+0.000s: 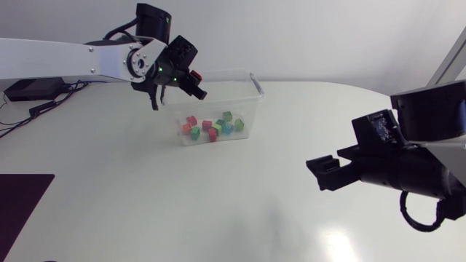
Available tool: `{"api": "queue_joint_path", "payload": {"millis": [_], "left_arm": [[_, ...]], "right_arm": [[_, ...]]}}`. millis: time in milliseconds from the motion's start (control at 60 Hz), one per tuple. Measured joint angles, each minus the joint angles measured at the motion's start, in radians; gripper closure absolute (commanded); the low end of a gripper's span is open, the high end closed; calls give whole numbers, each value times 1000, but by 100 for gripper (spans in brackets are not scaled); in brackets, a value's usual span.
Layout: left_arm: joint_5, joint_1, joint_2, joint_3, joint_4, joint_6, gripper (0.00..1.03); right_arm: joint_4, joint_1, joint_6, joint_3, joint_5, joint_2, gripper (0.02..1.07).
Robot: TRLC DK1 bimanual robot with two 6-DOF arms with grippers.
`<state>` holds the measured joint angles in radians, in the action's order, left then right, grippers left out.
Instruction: Place the duplo bricks in the container
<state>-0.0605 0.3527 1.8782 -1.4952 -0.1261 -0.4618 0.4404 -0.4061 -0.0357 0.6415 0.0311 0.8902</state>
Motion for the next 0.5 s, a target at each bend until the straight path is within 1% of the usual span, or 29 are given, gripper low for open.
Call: {"api": "queue_joint_path", "payload": {"millis": [33,50,67,83,183,350,500], "left_arm": [[-9,0,21,-20,-11,11,26],[-18,0,33,-31,-15,18,16],[-29,0,41,-37,-18,21,9],[-37,0,47,-42,-19,26,4],[-73,1,53,-47,-32,52,4],[-108,1,12,-46,-37,75,4],[-159,1,-134,32,-37,80,4]], "right_arm": [[-1,-1,0,-8,1,-3,7],[0,-2,0,-11,3,-5,7],[0,-4,0,-15,8,-9,7],[0,-6,0,-17,15,-12,7],[0,-13,11,-21,39,-41,7],[8,-11,26,-21,68,-101,7],[23,22,42,-21,71,-154,7]]}}
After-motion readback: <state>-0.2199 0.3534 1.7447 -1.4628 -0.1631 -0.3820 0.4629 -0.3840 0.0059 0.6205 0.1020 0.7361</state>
